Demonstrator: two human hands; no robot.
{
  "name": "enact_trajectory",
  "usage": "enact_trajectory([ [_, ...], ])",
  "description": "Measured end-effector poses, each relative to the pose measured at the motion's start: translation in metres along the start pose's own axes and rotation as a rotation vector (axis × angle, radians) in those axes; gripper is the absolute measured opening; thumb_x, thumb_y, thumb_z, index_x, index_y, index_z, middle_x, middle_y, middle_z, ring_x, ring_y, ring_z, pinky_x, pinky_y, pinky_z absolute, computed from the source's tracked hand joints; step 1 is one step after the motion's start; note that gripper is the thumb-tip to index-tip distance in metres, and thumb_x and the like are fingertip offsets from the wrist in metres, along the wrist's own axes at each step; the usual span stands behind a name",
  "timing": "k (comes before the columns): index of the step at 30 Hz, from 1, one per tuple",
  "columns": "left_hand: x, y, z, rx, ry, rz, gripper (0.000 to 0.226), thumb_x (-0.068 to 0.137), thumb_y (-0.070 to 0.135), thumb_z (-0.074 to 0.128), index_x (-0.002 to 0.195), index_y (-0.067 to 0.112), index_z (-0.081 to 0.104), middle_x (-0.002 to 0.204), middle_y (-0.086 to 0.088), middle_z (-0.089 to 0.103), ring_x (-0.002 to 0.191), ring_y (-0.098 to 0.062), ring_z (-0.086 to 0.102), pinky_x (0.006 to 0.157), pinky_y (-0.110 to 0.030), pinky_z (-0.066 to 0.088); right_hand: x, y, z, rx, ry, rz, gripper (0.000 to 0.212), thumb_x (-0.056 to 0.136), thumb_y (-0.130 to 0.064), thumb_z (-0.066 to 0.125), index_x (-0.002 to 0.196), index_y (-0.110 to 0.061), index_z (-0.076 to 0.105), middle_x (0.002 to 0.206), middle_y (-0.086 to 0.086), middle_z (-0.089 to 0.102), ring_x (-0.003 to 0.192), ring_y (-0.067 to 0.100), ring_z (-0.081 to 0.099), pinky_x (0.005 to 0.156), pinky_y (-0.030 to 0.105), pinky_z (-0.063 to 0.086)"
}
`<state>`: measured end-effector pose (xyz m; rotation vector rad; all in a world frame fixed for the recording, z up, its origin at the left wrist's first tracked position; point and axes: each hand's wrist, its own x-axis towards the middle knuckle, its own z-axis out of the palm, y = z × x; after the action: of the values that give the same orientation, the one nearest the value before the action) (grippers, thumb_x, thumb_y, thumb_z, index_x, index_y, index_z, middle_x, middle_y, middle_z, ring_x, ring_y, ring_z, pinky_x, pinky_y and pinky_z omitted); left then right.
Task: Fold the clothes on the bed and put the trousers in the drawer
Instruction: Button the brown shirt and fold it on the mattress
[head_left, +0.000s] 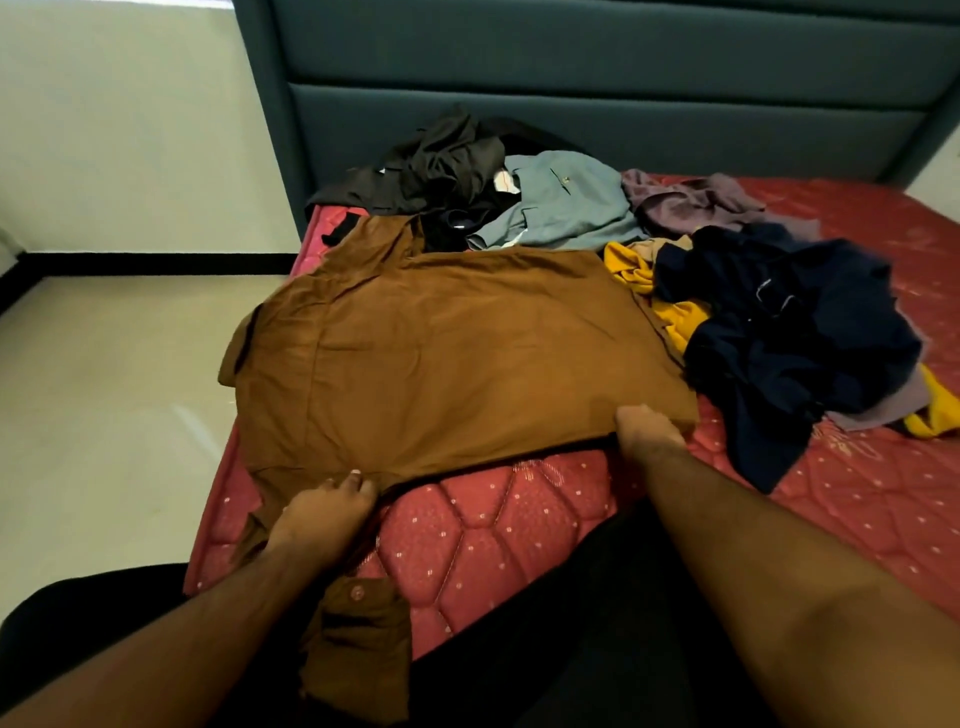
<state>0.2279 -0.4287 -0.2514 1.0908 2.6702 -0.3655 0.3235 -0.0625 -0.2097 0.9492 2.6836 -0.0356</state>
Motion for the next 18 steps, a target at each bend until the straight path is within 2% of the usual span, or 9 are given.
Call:
enact_trajectory([
  [2,-0.005,0.001,0.001,-0.026,0.013,-0.012,0.038,0.097,0.036,0.045,0.129,0.016,0.044,0.137,-0.007,0.049,0.114,-0.026,0.060,0.086,-0.041,0.052,-0.001,-0.003,-0.003,-0.039,-0.019,0.002,0.037,0.097,-0.006,0.037,0.130,-0.009,0.054,0.134,0.016,0.053,0.124,0.034,0.053,0.100,0.040,0.044],
  [6,-0.019,-0.002,0.000,-0.019,0.072,-0.026,0.025,0.096,0.040,0.044,0.111,0.022,0.054,0.110,0.002,0.064,0.099,-0.019,0.065,0.078,-0.035,0.053,-0.005,0.000,-0.004,-0.033,-0.148,0.050,0.041,0.098,-0.012,0.041,0.138,-0.012,0.049,0.144,0.013,0.045,0.132,0.033,0.045,0.106,0.042,0.038],
  [9,-0.024,-0.010,-0.007,-0.158,-0.051,0.008,0.019,0.097,0.031,0.042,0.103,0.024,0.058,0.103,0.001,0.066,0.094,-0.018,0.064,0.077,-0.032,0.051,-0.009,0.012,-0.004,0.046,-0.219,0.038,0.050,0.101,-0.027,0.043,0.146,-0.006,0.037,0.152,0.020,0.033,0.140,0.034,0.033,0.116,0.044,0.026],
  [11,-0.017,-0.020,-0.019,-0.284,-0.138,0.034,0.017,0.096,0.031,0.043,0.091,0.024,0.059,0.094,-0.001,0.066,0.086,-0.017,0.064,0.074,-0.031,0.051,-0.013,0.016,-0.009,0.094,-0.167,0.038,0.053,0.105,-0.027,0.035,0.148,0.002,0.026,0.157,0.022,0.021,0.145,0.033,0.023,0.117,0.037,0.015],
  [12,-0.011,-0.026,-0.029,-0.331,-0.150,0.042,0.019,0.096,0.035,0.046,0.083,0.026,0.057,0.087,0.000,0.065,0.081,-0.015,0.063,0.070,-0.029,0.050,-0.012,0.017,-0.012,0.107,-0.108,0.059,0.051,0.105,-0.023,0.030,0.148,0.004,0.025,0.157,0.023,0.020,0.145,0.032,0.022,0.115,0.034,0.014],
  [13,-0.005,-0.032,-0.039,-0.362,-0.144,0.051,0.022,0.095,0.041,0.051,0.077,0.028,0.055,0.080,0.003,0.064,0.074,-0.011,0.062,0.065,-0.027,0.049,-0.011,0.016,-0.015,0.107,-0.036,0.081,0.047,0.105,-0.018,0.029,0.146,0.005,0.030,0.154,0.024,0.026,0.143,0.033,0.027,0.114,0.034,0.018],
  [15,0.014,-0.043,-0.059,-0.356,-0.110,0.074,0.029,0.090,0.053,0.059,0.076,0.028,0.057,0.072,0.009,0.061,0.065,-0.005,0.059,0.058,-0.025,0.047,-0.001,0.013,-0.024,0.106,0.068,0.113,0.037,0.100,-0.008,0.036,0.133,0.002,0.049,0.139,0.025,0.048,0.129,0.037,0.047,0.106,0.040,0.036],
  [18,0.054,-0.065,-0.086,-0.268,-0.050,0.066,0.030,0.086,0.056,0.063,0.080,0.027,0.060,0.074,0.009,0.061,0.068,-0.008,0.059,0.062,-0.027,0.047,0.024,0.004,-0.036,0.140,0.119,0.119,0.029,0.092,-0.002,0.045,0.118,0.000,0.059,0.124,0.023,0.059,0.115,0.039,0.058,0.093,0.042,0.048],
])
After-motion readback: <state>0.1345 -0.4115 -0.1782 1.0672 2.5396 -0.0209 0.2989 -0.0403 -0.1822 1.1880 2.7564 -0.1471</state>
